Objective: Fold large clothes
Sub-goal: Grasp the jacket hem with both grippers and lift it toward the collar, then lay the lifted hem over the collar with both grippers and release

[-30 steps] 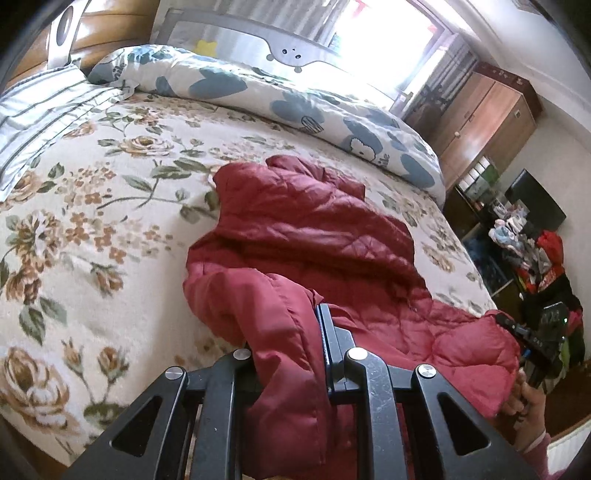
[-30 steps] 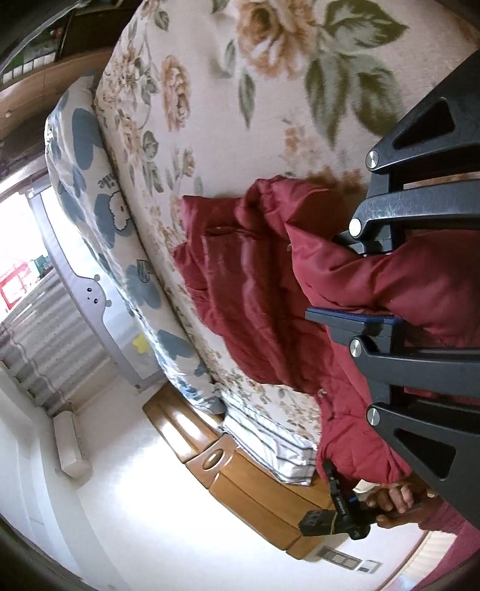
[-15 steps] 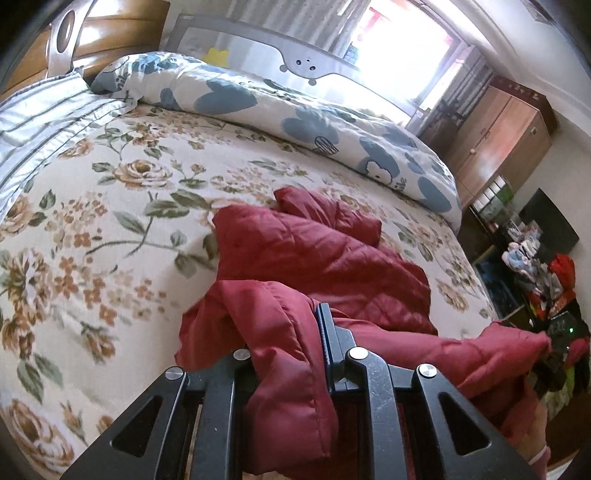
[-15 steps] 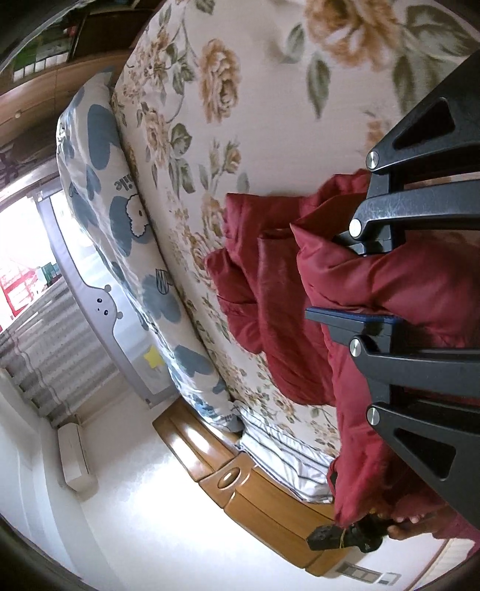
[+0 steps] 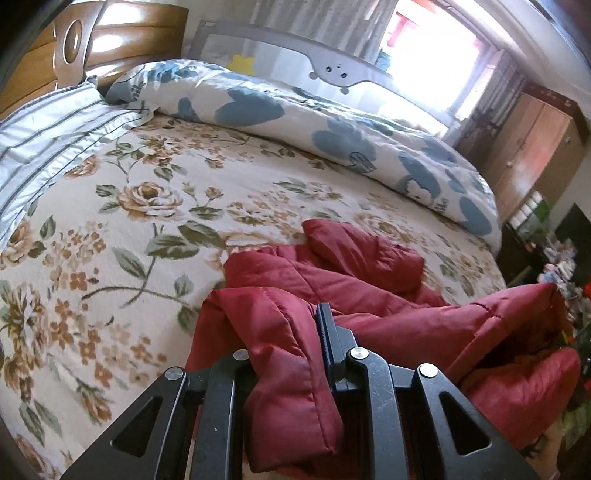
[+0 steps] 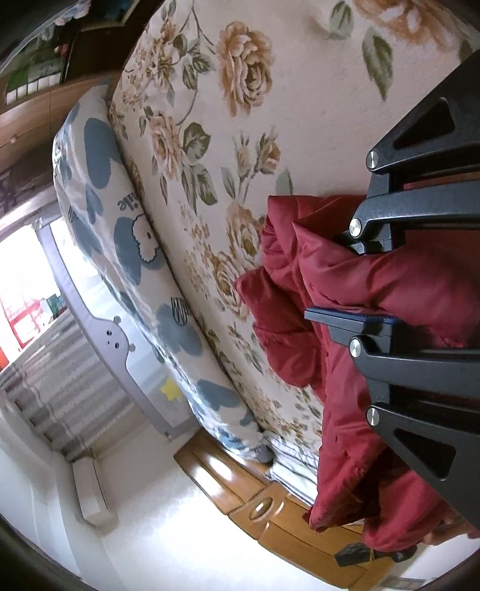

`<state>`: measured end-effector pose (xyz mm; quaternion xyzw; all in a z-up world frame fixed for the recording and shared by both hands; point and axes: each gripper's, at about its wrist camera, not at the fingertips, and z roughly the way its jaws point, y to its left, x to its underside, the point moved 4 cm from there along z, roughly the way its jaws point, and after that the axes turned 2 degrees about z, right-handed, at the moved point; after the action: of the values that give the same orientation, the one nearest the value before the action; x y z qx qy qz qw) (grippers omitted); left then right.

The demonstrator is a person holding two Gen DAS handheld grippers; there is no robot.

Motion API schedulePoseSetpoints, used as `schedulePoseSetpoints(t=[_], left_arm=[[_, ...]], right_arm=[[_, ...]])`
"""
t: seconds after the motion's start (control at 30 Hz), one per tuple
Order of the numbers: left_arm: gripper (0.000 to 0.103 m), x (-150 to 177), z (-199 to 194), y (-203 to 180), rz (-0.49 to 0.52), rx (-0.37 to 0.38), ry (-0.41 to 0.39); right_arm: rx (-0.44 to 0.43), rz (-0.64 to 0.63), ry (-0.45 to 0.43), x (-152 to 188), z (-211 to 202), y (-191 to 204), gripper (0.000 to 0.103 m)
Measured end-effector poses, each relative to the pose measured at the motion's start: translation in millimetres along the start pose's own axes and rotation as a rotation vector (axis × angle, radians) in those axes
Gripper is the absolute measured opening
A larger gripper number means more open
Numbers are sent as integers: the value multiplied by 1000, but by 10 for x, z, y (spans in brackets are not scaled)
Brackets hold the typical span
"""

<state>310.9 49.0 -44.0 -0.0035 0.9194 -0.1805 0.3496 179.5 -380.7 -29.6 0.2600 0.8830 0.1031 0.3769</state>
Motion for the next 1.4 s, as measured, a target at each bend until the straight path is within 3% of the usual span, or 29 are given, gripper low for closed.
schedulePoseSetpoints(t=[0.23, 0.5, 0.73, 0.87, 0.97, 1.03, 1.23, 1.4], left_arm=[[19, -213, 528, -43, 1, -59, 16], [22, -318, 1248, 7, -2, -114, 88], [23, -420, 1561, 39, -22, -125, 123], [26, -445, 1434, 78, -44, -95, 119], [43, -412, 1144, 99, -39, -84, 79], [64, -338, 879, 110, -22, -114, 36], [63, 109, 310, -153, 75, -32, -3], [63, 610, 356, -574, 219, 47, 86]], right_arm=[[52, 66, 10, -113, 421, -200, 21], [115, 88, 36, -59, 922, -430, 23], [155, 105, 24, -37, 1203, -540, 25], [159, 144, 22, -19, 1289, -624, 26], [168, 135, 10, 8, 1313, -631, 27], [175, 129, 3, 18, 1324, -622, 29], [198, 137, -2, 11, 1352, -658, 40], [223, 132, 7, -10, 1374, -659, 43]])
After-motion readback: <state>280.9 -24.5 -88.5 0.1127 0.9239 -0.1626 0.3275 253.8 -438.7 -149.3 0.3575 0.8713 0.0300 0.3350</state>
